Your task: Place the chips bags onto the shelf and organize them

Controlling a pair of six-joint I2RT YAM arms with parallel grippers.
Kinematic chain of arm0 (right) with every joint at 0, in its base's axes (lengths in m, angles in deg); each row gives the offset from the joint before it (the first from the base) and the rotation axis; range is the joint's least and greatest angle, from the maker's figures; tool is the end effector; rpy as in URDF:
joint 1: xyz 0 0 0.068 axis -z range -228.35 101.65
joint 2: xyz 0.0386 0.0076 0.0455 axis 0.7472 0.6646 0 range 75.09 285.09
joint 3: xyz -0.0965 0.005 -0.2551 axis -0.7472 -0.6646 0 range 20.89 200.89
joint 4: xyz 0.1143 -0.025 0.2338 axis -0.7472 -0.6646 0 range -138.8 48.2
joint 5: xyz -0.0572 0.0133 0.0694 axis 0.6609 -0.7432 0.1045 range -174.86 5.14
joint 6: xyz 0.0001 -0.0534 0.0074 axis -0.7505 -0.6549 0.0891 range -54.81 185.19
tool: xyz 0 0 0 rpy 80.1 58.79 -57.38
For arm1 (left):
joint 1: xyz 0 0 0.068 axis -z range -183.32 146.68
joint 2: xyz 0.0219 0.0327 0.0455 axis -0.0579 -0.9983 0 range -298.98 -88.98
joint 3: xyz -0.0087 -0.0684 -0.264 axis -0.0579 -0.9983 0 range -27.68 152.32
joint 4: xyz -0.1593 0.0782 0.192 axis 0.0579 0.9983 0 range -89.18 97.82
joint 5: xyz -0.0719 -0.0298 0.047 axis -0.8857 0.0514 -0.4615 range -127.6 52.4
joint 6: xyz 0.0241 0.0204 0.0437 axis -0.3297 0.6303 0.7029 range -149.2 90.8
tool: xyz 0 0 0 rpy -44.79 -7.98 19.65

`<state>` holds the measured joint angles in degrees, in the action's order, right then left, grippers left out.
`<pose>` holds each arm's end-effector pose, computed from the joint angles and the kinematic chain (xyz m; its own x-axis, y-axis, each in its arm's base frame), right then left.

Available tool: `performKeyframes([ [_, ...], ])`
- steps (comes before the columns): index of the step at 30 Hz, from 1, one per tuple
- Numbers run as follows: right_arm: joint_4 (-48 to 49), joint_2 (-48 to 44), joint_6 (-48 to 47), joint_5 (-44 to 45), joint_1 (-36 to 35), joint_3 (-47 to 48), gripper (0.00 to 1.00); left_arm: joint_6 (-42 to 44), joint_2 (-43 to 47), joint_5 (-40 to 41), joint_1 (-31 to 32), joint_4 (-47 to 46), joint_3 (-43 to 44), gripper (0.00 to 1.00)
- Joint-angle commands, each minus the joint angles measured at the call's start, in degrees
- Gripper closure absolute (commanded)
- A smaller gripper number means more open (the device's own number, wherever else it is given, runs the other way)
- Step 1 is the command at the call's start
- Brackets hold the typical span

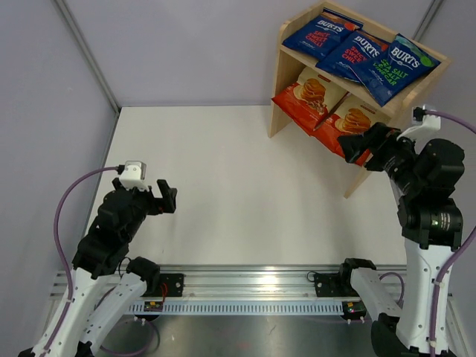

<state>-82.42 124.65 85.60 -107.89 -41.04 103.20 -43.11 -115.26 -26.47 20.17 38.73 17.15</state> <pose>0.1288 -0.0025 0.4827 -0.2206 0.3517 -0.9097 -0.2032 0.8957 0.3956 0.0938 -0.0332 0.3291 -0.3489 -0.1056 -0.9312 0.1443 0.9757 -0.1648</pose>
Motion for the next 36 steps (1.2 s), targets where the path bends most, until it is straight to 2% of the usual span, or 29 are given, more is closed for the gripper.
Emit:
performKeyframes([
  [1, -0.7, -3.0, -5.5, 4.6, -4.4, -4.8, 0.01, 3.0, 0.0, 3.5, -0.3, -3.1, -0.1, 0.01],
  [4, -2.9, -5.6, -7.7, 9.3, -7.0, -9.8, 0.01, 3.3, -1.5, 4.8, -0.3, -2.6, 0.5, 0.01],
  [10, -3.5, -10.4, -7.8, 13.6, -7.0, -22.5, 0.0, 4.1, -2.7, 5.5, -0.3, -1.7, 1.4, 0.01],
  [16, 1.9, -18.4, -9.1, 13.7, -7.0, -31.1, 0.01, 5.6, -2.6, 9.0, -0.3, -1.4, 2.5, 0.01],
  [19, 3.4, -17.3, -7.8, 12.0, -7.0, -32.8, 0.0, 4.7, -1.6, 10.3, -0.3, -2.8, 1.0, 0.01],
  [28, 5.1, -13.8, -3.8, 10.8, -7.0, -30.3, 0.0, 4.6, 3.3, 11.2, -0.5, -4.6, -2.8, 0.01],
  [36, 8.5, -17.4, -4.9, 13.9, -7.0, -33.5, 0.01, 4.8, 5.5, 10.4, -1.1, -5.4, -3.8, 0.01],
])
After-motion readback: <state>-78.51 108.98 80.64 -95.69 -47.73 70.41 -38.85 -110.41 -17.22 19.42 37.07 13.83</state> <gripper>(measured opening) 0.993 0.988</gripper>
